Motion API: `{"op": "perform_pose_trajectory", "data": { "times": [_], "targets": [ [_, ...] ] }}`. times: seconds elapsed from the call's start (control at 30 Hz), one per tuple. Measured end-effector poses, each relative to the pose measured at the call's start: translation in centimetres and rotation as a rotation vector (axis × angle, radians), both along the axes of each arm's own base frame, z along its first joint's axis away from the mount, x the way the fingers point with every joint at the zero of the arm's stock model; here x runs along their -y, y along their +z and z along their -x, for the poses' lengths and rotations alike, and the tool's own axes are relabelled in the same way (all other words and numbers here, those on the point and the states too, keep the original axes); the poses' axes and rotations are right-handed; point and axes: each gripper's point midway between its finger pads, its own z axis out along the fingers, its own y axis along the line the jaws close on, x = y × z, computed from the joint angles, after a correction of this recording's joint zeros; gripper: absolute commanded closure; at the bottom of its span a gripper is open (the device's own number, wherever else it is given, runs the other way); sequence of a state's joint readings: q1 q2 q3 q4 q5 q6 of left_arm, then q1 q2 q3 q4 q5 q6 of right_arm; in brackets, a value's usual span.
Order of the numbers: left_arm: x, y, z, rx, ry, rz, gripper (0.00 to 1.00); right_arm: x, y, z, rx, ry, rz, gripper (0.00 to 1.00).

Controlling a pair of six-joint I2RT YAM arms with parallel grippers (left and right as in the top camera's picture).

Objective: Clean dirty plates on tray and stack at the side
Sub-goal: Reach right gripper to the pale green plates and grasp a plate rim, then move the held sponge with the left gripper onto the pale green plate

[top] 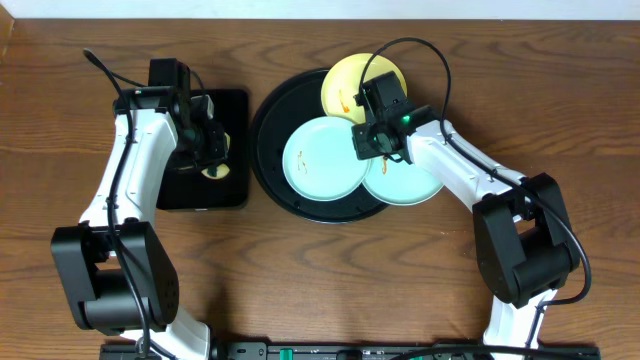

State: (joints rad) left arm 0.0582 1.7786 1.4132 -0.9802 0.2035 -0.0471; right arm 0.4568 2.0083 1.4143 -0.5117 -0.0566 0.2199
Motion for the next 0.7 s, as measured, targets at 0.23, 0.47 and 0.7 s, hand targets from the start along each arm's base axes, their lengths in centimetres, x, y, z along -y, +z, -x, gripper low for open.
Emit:
{"op": "perform_pose_trajectory", "data": {
  "times": [0.23,0.47,0.7],
  "targets": [
    [-0.1,0.3,-1.5,0.061,0.013,-0.001,0.93,0.8,5.4,-0.3,0.107,-0.037,0.001,0.99],
    [0.1,0.8,-3.3,0.136,0.024,0.003,0.93,2.0,12.6,1.5,0.224,-0.112,0.041,0.99],
    [3.6,3.9,-4.4,0.262,-0.059,0.014,0.93,1.6,9.0,3.4,0.093,-0.185,0.078,0.99]
  ]
}}
